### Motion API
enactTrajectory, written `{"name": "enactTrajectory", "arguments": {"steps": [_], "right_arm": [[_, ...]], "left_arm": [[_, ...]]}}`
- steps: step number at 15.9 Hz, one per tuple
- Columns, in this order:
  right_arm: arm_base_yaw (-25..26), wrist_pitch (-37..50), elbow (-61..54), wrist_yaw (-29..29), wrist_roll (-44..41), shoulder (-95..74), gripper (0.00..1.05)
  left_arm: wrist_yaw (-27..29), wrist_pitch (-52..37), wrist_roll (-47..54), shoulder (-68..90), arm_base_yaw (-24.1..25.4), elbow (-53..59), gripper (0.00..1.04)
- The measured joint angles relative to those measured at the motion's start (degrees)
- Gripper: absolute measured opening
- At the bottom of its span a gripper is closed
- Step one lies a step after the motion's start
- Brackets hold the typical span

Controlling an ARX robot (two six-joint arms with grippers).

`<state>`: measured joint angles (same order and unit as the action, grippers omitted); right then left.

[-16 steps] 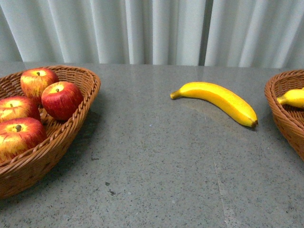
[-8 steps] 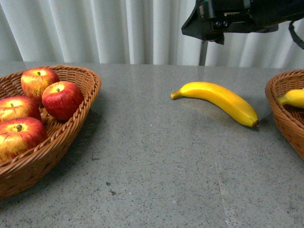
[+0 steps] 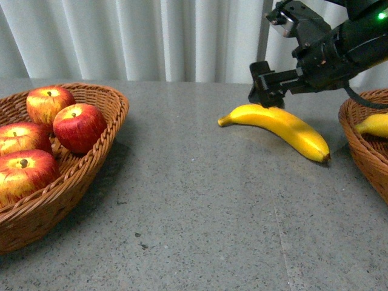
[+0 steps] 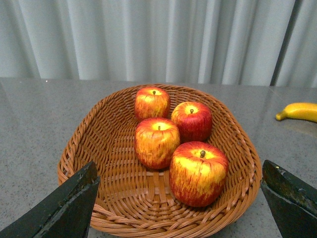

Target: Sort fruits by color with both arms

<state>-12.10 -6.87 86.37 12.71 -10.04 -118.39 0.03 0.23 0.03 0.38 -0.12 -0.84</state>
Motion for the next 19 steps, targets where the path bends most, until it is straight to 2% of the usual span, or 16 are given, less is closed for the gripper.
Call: {"name": "enactTrajectory", "arguments": {"steps": [3, 6, 9, 12, 13, 14, 15, 19], "right_arm": [[1.2, -2.5, 0.2, 0.0, -4.2, -0.2, 0.98], [0.3, -3.2, 1.9, -0.1, -6.5, -2.9, 0.98], [0.1, -3.8, 4.9, -5.2, -7.7, -7.3, 0.98], [0.0, -5.4, 5.5, -5.2, -8.6, -8.0, 0.98], [-0.2, -5.9, 5.5, -5.3, -8.9, -8.0, 0.92], [-0.3, -6.8, 5.5, -5.4, -9.4, -8.0, 0.81], [-0.4, -7.2, 5.4, -5.4, -9.5, -8.0, 0.76], [-1.0, -6.3, 4.6, -5.1, -9.8, -8.0, 0.43]], "left_arm": [[0.0, 0.0, 0.0, 0.0, 0.0, 0.0, 0.98], [0.0, 0.0, 0.0, 0.0, 0.0, 0.0, 0.98], [0.0, 0.0, 0.0, 0.0, 0.0, 0.0, 0.98], [0.0, 0.0, 0.0, 0.0, 0.0, 0.0, 0.98], [0.0, 0.0, 0.0, 0.0, 0.0, 0.0, 0.98], [0.0, 0.0, 0.0, 0.0, 0.0, 0.0, 0.98], [0.0, 0.0, 0.0, 0.0, 0.0, 0.0, 0.98], [0.0, 0.0, 0.0, 0.0, 0.0, 0.0, 0.98]]}}
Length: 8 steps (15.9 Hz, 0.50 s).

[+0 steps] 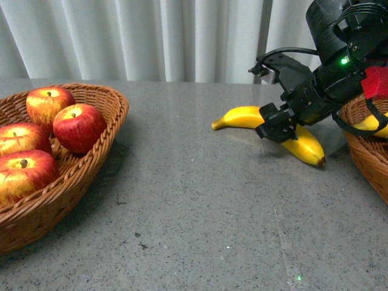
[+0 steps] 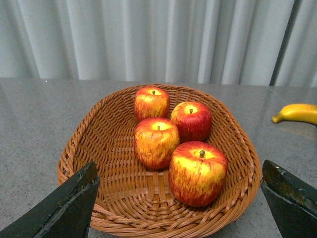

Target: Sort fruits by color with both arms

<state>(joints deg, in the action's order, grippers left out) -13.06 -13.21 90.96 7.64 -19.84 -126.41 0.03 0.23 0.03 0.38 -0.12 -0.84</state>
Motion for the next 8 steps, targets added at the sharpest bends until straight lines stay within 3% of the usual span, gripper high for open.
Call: {"name": "enactTrajectory", "arguments": {"steps": [2, 6, 8], "right_arm": [[-0.4, 1.1, -0.3, 1.1, 0.5, 0.0, 0.34], [0.0, 7.5, -1.8, 10.4, 8.7, 2.4, 0.34], [1.2, 16.5, -5.6, 15.0, 14.2, 8.0, 0.34]], "left_arm": [[0.0, 0.0, 0.0, 0.0, 0.0, 0.0, 0.98], [0.0, 0.0, 0.0, 0.0, 0.0, 0.0, 0.98], [0.0, 0.0, 0.0, 0.0, 0.0, 0.0, 0.98]]}}
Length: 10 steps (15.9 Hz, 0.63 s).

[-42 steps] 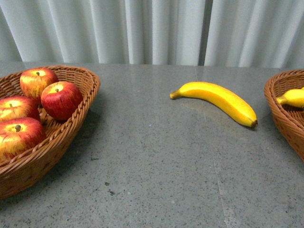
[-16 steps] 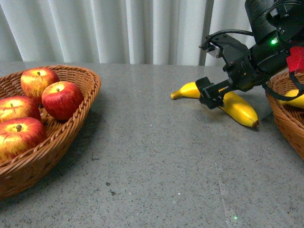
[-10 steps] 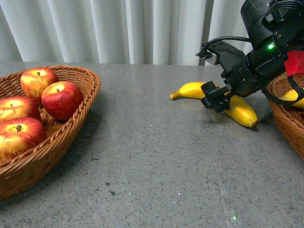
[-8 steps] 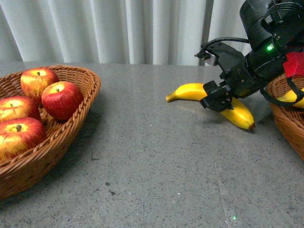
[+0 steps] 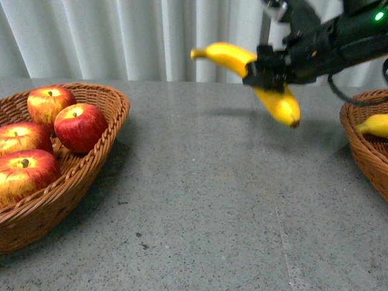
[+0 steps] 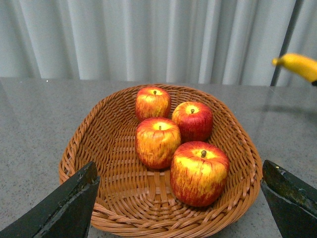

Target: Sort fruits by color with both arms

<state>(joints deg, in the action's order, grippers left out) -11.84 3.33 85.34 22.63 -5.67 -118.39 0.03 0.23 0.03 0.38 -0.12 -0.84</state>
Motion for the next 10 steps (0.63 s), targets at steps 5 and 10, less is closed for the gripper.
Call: {"name": "enactTrajectory", "arguments": {"steps": [5, 10], "right_arm": [[15.2, 11.6, -17.0, 9.5, 7.5, 18.4, 0.34], [32.5, 6.8, -34.3, 14.7, -4.9, 33.1, 0.34]], "left_arm": [[0.0, 0.0, 0.0, 0.0, 0.0, 0.0, 0.98], [0.0, 0.0, 0.0, 0.0, 0.0, 0.0, 0.98]]}}
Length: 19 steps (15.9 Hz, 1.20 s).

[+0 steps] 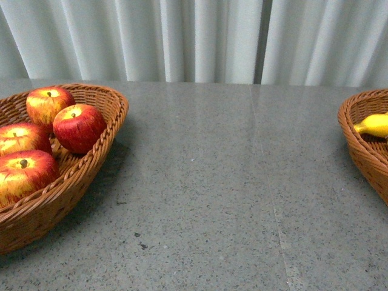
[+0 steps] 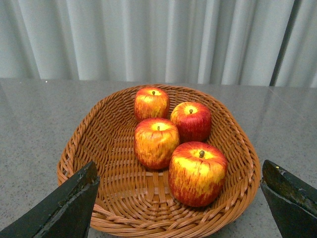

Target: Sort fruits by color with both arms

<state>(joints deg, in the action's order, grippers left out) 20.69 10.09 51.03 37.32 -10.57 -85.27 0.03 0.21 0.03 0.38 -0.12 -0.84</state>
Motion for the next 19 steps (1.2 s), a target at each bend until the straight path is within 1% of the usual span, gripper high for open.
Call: {"name": "enactTrajectory", "arguments": {"steps": [2, 3, 5, 6, 8, 11, 12, 13, 15, 16, 17, 18, 19], "right_arm": [[3.9, -3.8, -4.1, 0.1, -5.9, 2.2, 0.34], [4.9, -5.0, -5.7, -0.8, -8.7, 2.2, 0.34], [5.6, -9.0, -8.0, -0.9, -13.2, 2.3, 0.34], [5.6, -9.9, -8.9, -1.3, -15.1, 2.7, 0.38], [5.5, -10.4, -8.9, -1.8, -16.1, 3.2, 0.61], [4.0, -11.2, -8.1, -1.8, -15.9, 5.6, 0.94], [3.5, -10.4, -6.7, -1.5, -14.3, 7.0, 1.00], [2.9, -8.9, -5.2, -1.0, -12.4, 8.3, 0.97], [2.2, -5.2, -3.3, 0.3, -6.8, 12.0, 0.98], [2.2, -2.7, -3.2, 2.0, -2.9, 14.5, 0.98], [2.7, 0.8, -4.3, 4.4, 4.8, 20.7, 0.98], [0.9, 6.7, -14.7, -8.3, 9.5, 33.7, 0.80], [-2.1, 4.1, -28.7, -18.2, 9.7, 46.9, 0.53]], "left_arm": [[0.0, 0.0, 0.0, 0.0, 0.0, 0.0, 0.98], [0.0, 0.0, 0.0, 0.0, 0.0, 0.0, 0.98], [0.0, 0.0, 0.0, 0.0, 0.0, 0.0, 0.98], [0.0, 0.0, 0.0, 0.0, 0.0, 0.0, 0.98], [0.0, 0.0, 0.0, 0.0, 0.0, 0.0, 0.98], [0.0, 0.0, 0.0, 0.0, 0.0, 0.0, 0.98], [0.0, 0.0, 0.0, 0.0, 0.0, 0.0, 0.98], [0.0, 0.0, 0.0, 0.0, 0.0, 0.0, 0.98], [0.0, 0.0, 0.0, 0.0, 0.0, 0.0, 0.98], [0.0, 0.0, 0.0, 0.0, 0.0, 0.0, 0.98], [0.0, 0.0, 0.0, 0.0, 0.0, 0.0, 0.98], [0.0, 0.0, 0.0, 0.0, 0.0, 0.0, 0.98], [0.0, 0.0, 0.0, 0.0, 0.0, 0.0, 0.98]]}}
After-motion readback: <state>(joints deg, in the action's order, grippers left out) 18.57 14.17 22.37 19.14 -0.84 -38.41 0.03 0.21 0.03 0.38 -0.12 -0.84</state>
